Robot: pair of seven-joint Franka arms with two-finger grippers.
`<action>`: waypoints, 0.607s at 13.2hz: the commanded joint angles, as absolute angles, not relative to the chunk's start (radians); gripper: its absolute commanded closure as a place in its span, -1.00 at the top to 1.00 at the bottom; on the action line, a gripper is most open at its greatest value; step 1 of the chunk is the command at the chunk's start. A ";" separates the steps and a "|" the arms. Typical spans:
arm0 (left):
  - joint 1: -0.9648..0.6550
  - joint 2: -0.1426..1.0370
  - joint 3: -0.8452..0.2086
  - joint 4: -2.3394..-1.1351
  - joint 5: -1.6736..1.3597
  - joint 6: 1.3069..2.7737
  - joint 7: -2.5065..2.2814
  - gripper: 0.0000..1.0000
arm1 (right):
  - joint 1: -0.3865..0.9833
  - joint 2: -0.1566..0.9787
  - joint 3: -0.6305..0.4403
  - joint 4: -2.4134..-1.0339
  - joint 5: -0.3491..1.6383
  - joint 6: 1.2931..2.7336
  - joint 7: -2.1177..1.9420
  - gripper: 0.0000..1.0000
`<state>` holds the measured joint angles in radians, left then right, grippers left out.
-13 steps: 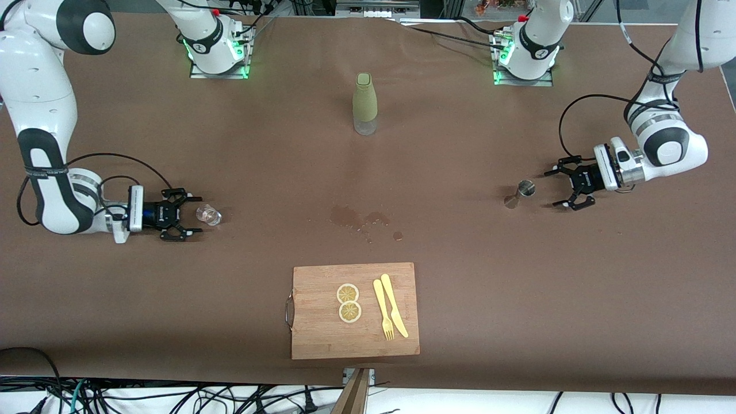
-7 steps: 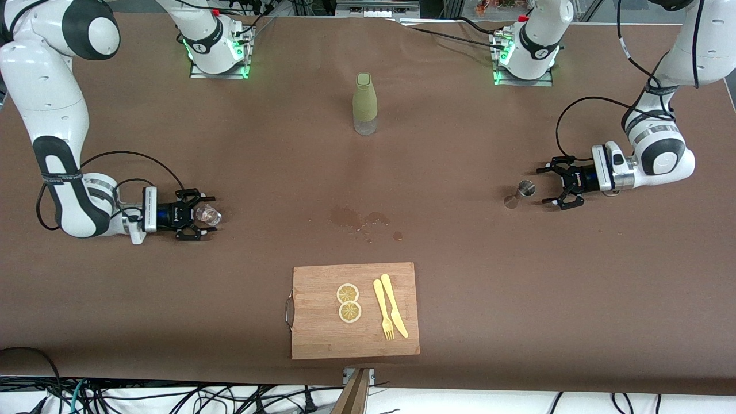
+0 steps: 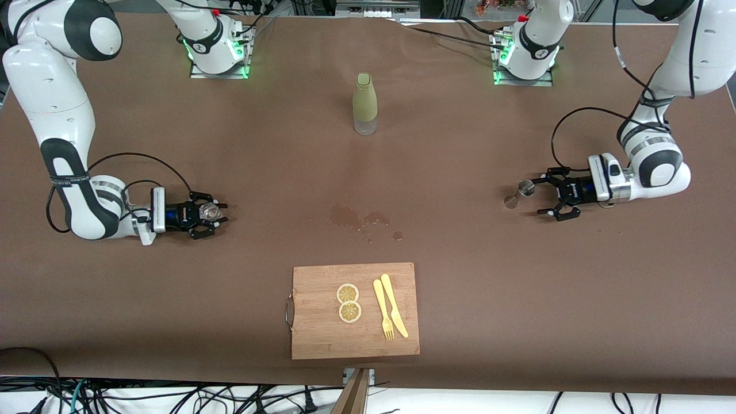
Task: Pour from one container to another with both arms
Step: 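Grasp the beaker with the right gripper while the left gripper grasps the jigger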
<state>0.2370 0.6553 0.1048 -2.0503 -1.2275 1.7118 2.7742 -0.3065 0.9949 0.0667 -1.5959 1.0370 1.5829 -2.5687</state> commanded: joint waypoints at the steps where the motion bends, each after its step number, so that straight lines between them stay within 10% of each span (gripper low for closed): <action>1: 0.204 0.703 0.118 -2.039 -1.282 1.690 2.968 1.00 | -0.313 1.011 0.075 -1.577 1.055 1.565 -2.571 -0.80; 8: 0.175 0.736 0.097 -2.037 -1.313 1.698 3.039 0.91 | -0.305 0.997 0.149 -1.542 1.088 1.459 -2.413 -0.84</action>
